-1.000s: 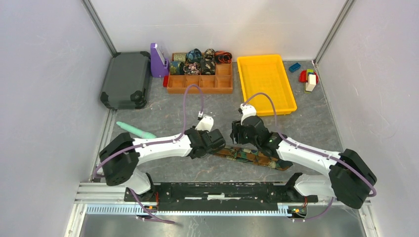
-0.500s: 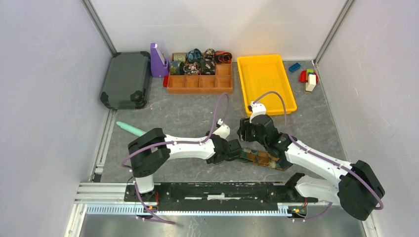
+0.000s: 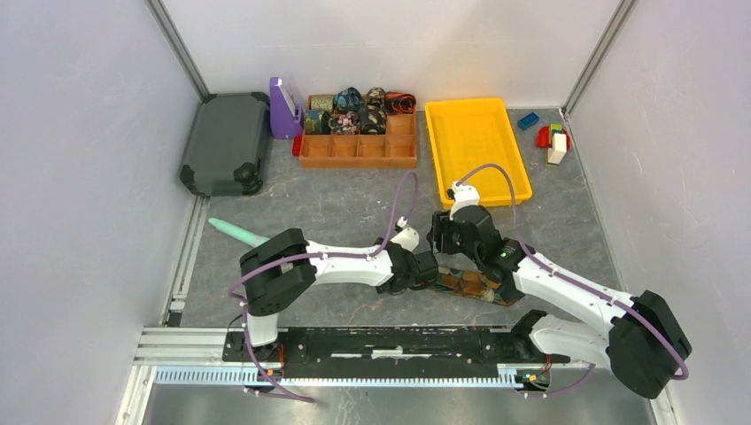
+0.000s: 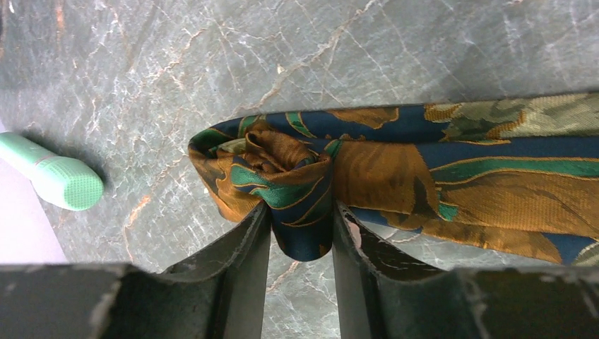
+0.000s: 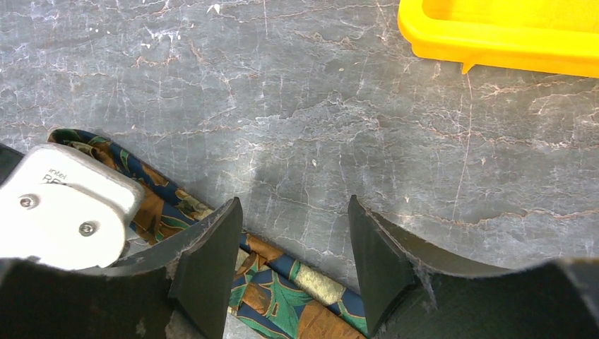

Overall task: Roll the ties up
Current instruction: Roll the tie at the center of the board.

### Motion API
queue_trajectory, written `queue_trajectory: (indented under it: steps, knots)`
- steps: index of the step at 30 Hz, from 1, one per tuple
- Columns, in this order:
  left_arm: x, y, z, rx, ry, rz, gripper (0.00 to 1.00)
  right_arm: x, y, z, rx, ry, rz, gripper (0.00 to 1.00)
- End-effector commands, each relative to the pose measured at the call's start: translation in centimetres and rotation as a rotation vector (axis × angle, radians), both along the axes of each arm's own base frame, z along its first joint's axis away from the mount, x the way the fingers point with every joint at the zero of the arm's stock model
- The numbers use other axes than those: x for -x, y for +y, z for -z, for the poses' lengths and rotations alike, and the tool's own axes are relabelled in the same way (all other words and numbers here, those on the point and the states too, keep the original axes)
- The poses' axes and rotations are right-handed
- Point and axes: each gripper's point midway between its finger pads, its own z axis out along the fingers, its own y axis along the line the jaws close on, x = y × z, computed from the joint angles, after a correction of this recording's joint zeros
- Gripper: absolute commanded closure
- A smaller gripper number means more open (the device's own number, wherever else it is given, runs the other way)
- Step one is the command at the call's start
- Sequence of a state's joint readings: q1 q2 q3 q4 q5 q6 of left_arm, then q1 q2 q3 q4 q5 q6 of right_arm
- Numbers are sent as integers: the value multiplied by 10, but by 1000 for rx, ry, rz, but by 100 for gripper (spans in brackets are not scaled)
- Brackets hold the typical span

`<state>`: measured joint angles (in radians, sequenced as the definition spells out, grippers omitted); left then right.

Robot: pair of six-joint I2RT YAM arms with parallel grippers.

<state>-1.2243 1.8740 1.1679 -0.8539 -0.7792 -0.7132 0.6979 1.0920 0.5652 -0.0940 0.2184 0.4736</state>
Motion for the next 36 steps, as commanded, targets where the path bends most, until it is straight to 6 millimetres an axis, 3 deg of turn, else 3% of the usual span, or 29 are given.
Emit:
queue_trajectory:
  steps: [1,6,20,27,36]
  knots:
    - [2,-21,2,57,47,36,55,-3,3,-12,-27,-29,-8,37]
    - [-1,-19,-5,81,44,30,45,-5,9,-19,-51,-33,-20,37]
    - [-1,-20,-38,273,69,56,33,-4,46,-24,-154,12,-139,33]
    - [2,-3,-48,336,75,39,33,6,79,-29,-265,38,-249,29]
    - [0,34,-73,641,85,20,28,25,121,-19,-342,127,-285,22]
